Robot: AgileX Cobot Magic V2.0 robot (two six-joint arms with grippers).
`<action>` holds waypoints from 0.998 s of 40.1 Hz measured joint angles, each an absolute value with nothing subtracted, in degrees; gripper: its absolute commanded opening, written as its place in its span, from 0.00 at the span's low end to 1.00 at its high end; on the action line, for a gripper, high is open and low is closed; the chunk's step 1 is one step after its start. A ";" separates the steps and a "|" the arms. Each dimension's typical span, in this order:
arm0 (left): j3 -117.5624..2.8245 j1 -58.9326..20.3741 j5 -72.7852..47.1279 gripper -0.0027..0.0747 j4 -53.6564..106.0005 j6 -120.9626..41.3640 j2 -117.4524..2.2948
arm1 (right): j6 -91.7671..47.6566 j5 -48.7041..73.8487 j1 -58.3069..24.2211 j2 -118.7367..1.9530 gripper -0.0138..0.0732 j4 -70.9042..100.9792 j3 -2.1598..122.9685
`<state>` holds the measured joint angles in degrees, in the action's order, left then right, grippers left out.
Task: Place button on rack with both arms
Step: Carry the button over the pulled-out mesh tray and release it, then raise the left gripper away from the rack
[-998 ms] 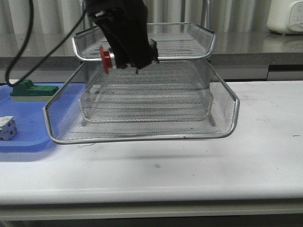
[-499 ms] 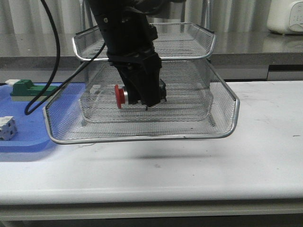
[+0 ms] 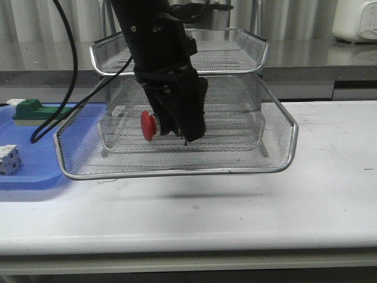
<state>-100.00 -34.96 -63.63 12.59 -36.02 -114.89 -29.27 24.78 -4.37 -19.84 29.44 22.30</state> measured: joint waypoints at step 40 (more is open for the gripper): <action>-105.51 -34.96 -70.98 0.01 6.57 -26.30 -109.08 | -29.27 24.78 -4.37 -19.84 0.09 29.44 22.30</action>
